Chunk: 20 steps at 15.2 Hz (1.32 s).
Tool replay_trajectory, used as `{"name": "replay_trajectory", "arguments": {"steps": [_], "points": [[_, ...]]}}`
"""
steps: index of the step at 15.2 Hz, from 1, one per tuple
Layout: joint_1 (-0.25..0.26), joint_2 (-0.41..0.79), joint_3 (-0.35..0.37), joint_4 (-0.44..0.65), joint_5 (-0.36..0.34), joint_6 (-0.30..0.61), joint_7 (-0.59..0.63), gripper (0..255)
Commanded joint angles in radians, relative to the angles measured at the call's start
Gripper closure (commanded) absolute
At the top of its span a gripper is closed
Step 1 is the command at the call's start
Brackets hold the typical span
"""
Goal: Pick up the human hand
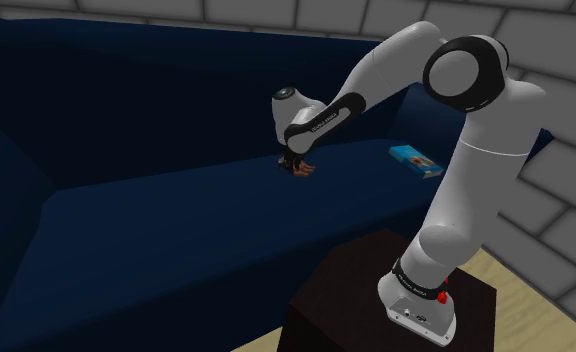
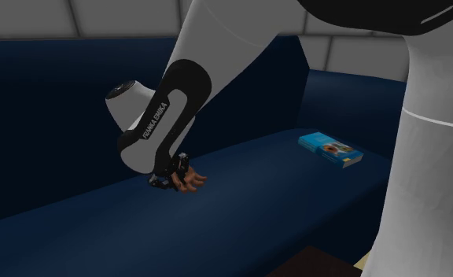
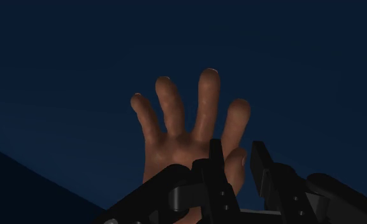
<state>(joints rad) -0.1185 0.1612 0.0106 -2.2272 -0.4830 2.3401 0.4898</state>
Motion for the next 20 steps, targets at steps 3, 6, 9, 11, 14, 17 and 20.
{"name": "replay_trajectory", "arguments": {"steps": [3,6,9,11,14,17,20], "points": [[0.0,0.0,0.0,0.0,0.0,0.0,0.0,255],[0.0,-0.008,0.001,0.003,0.005,-0.011,-0.007,255],[0.0,-0.036,0.004,0.012,0.021,-0.044,-0.026,255],[0.0,-0.053,0.006,0.019,0.03,-0.067,-0.038,255],[0.001,-0.078,0.009,0.031,0.044,-0.101,-0.056,255],[0.002,-0.101,0.011,0.045,0.056,-0.135,-0.073,255],[0.003,-0.122,0.012,0.061,0.068,-0.17,-0.09,255]]}}
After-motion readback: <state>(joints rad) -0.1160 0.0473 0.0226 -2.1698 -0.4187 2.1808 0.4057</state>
